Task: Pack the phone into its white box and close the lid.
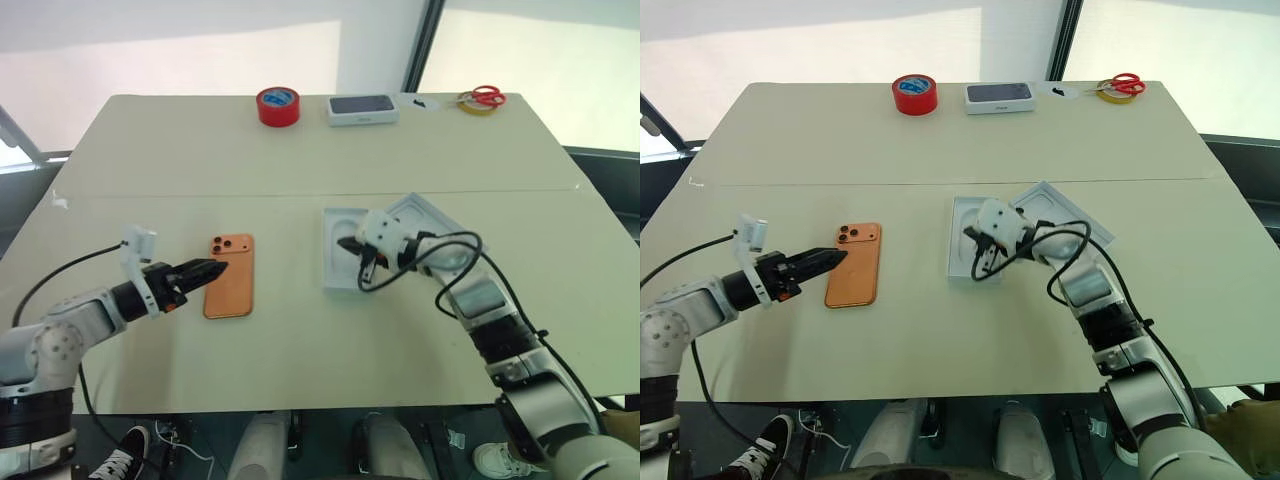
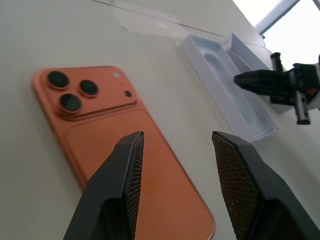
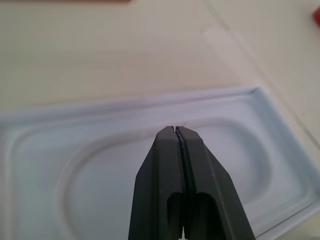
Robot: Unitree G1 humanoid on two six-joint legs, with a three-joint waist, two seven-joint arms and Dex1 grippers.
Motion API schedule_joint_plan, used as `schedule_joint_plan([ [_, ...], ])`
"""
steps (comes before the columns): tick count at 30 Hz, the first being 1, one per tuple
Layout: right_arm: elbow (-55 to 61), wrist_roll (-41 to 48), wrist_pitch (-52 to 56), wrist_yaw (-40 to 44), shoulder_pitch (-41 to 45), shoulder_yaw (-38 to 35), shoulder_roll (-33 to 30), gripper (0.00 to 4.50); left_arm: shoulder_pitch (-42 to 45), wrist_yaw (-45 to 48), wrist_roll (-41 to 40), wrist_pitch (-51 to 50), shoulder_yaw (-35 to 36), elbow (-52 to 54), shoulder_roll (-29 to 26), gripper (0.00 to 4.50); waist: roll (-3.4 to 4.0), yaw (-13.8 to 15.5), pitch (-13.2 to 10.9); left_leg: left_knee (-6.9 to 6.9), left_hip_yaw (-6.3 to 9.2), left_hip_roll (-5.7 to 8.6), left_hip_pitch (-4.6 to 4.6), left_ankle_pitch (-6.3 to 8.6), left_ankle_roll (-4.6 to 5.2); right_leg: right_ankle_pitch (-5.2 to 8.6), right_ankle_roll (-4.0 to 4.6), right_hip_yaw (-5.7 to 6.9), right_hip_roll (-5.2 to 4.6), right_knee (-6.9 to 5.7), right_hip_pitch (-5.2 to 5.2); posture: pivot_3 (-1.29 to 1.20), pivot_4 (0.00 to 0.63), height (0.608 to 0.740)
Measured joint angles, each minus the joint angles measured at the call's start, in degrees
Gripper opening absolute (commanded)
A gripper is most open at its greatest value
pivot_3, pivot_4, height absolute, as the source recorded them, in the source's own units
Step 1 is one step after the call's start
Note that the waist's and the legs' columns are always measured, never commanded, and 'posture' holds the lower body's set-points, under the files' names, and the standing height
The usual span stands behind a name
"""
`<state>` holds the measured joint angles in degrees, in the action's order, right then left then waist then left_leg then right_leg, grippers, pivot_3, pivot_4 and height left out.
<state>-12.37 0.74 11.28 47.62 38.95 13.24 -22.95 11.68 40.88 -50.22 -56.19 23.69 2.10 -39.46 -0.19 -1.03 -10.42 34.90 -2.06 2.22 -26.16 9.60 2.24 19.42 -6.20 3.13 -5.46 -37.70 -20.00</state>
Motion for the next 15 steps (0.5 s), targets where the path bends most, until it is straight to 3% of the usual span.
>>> schedule_joint_plan([
  [7,4.3,-2.3,5.0,-0.1,2.4,6.8,6.3,0.03,4.9,-4.1,-2.8,-8.8,6.5,-12.4,-1.9,2.30,-0.04,0.2,0.0,0.02,-0.07,0.04,-0.09,-0.03,-0.04,0.00,0.00,0.00,-0.06,-0.30,-0.23,0.00,0.150,0.735],
  [15,-2.3,-8.3,8.4,1.5,8.1,17.5,13.7,0.03,1.9,-4.2,-2.8,-12.6,3.7,-9.7,-1.0,2.30,-0.11,0.0,0.1,-0.10,-0.13,0.04,-0.10,-0.07,-0.14,0.00,0.01,0.00,-0.07,-0.40,-0.39,0.00,0.150,0.735],
])
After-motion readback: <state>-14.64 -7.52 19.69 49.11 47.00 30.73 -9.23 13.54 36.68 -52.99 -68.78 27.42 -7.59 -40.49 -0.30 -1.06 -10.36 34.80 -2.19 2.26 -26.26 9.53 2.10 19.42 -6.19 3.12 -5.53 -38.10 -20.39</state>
